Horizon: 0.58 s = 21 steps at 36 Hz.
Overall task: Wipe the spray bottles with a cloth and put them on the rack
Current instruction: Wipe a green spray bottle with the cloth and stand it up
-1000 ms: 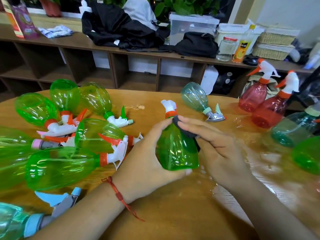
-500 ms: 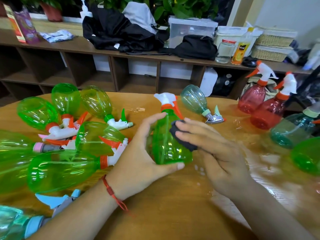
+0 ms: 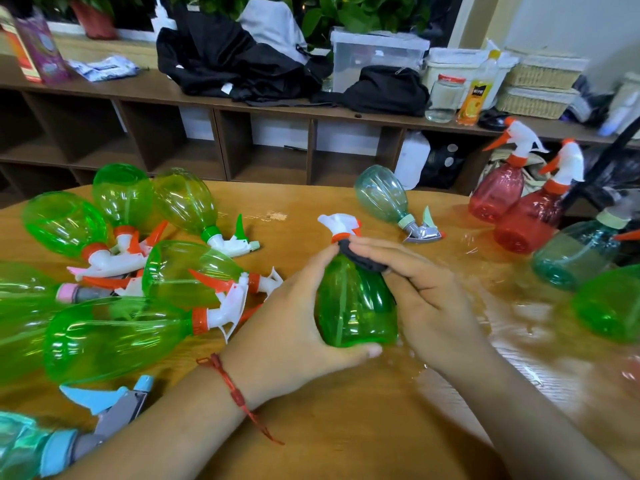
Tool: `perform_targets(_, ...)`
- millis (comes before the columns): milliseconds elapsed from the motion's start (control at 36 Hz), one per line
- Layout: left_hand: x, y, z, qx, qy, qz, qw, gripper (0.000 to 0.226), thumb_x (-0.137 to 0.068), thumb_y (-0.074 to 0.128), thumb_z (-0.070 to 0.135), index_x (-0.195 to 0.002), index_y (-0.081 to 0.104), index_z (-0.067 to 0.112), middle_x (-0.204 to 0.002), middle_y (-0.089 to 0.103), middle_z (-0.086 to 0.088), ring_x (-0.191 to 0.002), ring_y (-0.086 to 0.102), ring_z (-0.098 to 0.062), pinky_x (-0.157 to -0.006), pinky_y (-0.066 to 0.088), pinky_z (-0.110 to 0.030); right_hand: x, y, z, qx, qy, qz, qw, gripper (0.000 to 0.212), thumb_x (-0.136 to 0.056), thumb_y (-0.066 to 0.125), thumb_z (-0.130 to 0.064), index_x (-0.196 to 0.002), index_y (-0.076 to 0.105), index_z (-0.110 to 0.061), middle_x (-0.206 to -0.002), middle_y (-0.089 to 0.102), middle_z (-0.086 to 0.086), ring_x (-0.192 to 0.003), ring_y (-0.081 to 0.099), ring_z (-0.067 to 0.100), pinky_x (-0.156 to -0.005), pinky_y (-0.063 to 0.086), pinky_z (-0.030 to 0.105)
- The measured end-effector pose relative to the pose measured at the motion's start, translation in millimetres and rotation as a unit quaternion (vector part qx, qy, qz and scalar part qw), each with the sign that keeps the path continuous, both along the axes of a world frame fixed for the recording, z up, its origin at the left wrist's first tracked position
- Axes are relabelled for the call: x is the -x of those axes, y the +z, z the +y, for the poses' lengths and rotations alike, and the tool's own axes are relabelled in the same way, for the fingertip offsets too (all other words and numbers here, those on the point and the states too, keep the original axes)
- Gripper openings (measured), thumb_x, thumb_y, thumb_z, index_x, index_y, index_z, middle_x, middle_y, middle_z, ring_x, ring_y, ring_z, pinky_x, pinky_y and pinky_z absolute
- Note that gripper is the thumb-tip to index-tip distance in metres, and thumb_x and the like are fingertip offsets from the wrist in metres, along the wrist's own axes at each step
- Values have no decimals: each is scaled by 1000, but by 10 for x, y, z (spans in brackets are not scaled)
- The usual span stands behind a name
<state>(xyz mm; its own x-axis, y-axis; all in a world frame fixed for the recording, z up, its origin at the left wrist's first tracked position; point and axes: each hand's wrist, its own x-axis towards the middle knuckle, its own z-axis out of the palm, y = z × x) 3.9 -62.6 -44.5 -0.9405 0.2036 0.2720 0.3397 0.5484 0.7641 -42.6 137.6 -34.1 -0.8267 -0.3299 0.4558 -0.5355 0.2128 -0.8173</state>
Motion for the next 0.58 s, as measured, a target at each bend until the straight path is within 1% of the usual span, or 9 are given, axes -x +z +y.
perform_targets(56, -23, 1, 38, -7, 19, 6, 1000, 124, -67, 98, 50, -164, 21, 46, -146, 49, 33, -133, 46, 19, -105, 34, -1, 0, -12, -16, -23, 6, 18, 1000, 57, -101, 42, 21, -133, 73, -14, -142, 68, -8, -140, 57, 14, -119, 46, 42)
perform_targets(111, -41, 2, 62, -32, 22, 0, 999, 124, -68, 100, 39, -163, 21, 45, -143, 53, 32, -130, 50, 17, -101, 37, -1, -7, -13, -31, -43, 10, 38, 998, 57, -100, 43, 21, -134, 72, -14, -144, 66, -8, -140, 56, 13, -119, 46, 40)
perform_targets(194, -41, 7, 44, -70, 38, -7, 997, 119, -67, 101, 32, -160, 28, 48, -138, 58, 33, -126, 56, 15, -99, 42, -4, -46, 23, -42, -62, 19, 82, 995, 53, -99, 45, 19, -134, 72, -12, -146, 65, -5, -141, 56, 13, -119, 45, 37)
perform_targets(278, -1, 15, -5, -127, 61, -16, 990, 113, -68, 102, 26, -158, 36, 45, -138, 59, 36, -128, 57, 13, -104, 45, -10, -97, 69, -39, -100, 50, 143, 983, 48, -100, 46, 14, -135, 70, -8, -148, 63, 0, -146, 51, 18, -122, 40, 40)
perform_targets(333, 23, 22, -46, -180, 67, -31, 981, 113, -68, 101, 16, -159, 38, 39, -140, 64, 27, -128, 62, 5, -107, 51, -20, -123, 86, -33, -114, 72, 171, 976, 46, -100, 45, 13, -135, 69, -7, -149, 62, 3, -149, 47, 22, -123, 38, 44)
perform_targets(389, 43, 30, -74, -215, 71, -32, 973, 115, -66, 103, 15, -159, 39, 35, -138, 67, 21, -127, 65, -1, -106, 54, -26, -144, 89, -23, -118, 87, 190, 971, 46, -99, 44, 15, -134, 68, -5, -149, 62, 6, -150, 46, 26, -122, 39, 50)
perform_targets(472, 56, 26, -67, -242, 70, -31, 967, 111, -63, 97, 22, -158, 41, 33, -138, 68, 16, -128, 65, -5, -106, 53, -29, -154, 95, -12, -121, 95, 210, 965, 45, -100, 41, 12, -133, 67, -3, -148, 61, 8, -150, 46, 29, -121, 39, 52)
perform_targets(528, 37, 29, -31, -258, 65, -46, 963, 104, -64, 98, 19, -154, 47, 32, -137, 70, 13, -127, 67, -7, -105, 55, -30, -145, 104, -7, -117, 100, 211, 965, 45, -99, 40, 11, -133, 67, -3, -148, 61, 9, -150, 46, 30, -121, 39, 51)
perform_targets(583, 13, 33, 14, -272, 59, -59, 959, 98, -65, 101, 17, -150, 52, 31, -133, 72, 12, -124, 68, -6, -105, 56, -32, -139, 117, 2, -109, 98, 200, 969, 47, -98, 41, 16, -133, 67, -2, -147, 61, 10, -149, 47, 29, -121, 40, 52)
